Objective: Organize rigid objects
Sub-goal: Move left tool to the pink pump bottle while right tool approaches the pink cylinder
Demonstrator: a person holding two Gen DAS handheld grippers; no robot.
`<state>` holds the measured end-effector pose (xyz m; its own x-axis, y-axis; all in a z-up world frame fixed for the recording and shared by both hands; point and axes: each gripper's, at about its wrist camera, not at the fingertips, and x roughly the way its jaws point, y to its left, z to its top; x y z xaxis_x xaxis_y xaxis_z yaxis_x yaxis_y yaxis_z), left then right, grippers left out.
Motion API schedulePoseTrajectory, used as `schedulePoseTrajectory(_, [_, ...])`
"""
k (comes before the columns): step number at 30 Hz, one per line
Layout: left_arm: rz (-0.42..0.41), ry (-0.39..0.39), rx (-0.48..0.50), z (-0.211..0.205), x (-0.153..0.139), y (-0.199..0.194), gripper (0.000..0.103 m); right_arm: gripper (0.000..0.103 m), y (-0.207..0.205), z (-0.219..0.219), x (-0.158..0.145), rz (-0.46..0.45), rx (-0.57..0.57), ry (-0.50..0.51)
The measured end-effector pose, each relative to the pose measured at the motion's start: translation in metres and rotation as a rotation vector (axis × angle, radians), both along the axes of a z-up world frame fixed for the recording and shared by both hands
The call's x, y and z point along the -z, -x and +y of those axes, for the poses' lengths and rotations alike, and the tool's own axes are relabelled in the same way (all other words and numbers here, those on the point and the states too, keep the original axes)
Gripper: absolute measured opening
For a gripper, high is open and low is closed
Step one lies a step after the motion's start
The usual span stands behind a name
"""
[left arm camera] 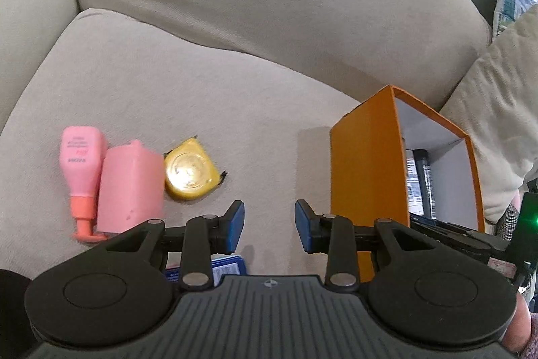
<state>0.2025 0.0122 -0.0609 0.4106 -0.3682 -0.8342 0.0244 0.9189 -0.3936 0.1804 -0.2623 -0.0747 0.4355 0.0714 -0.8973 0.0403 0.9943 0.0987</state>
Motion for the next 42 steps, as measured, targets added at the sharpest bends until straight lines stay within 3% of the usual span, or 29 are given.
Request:
schedulePoseTrajectory(13, [-0.013,-0.015,-0.001,0.02,-0.007,0.012,0.04,0.027,-0.005,0.0,0.006,0.023,0.021,0.071])
schedulePoseTrajectory(21, [-0.113,-0.048,0.055,0.039,-0.034,0.035,0.04,0.028,0.03,0.01,-0.064,-0.113,0.022,-0.058])
schedulePoseTrajectory(27, [-0.145,-0.11,0.079,0.067,-0.04,0.061,0.04,0.029,0.058,0.054,-0.103,-0.213,-0.019,-0.214])
schedulePoseTrajectory(31, [-0.132,-0.132,0.055,0.084,-0.031,0.074,0.04,0.029,0.063,0.099,-0.093,-0.173,-0.079,-0.25])
schedulePoseTrajectory(38, [-0.122,-0.116,-0.059,0.117,-0.009,0.066,0.042,0.031,0.045,0.159,-0.045,-0.024,-0.081,-0.33])
schedulePoseTrajectory(40, [-0.077,-0.081,-0.088,0.126,0.001,0.056,0.042,0.046,0.036,0.171,-0.035,0.001,-0.076,-0.356])
schedulePoseTrajectory(42, [-0.022,-0.068,-0.119,0.133,0.012,0.045,0.042,0.049,0.028,0.187,-0.03,0.021,-0.092,-0.355])
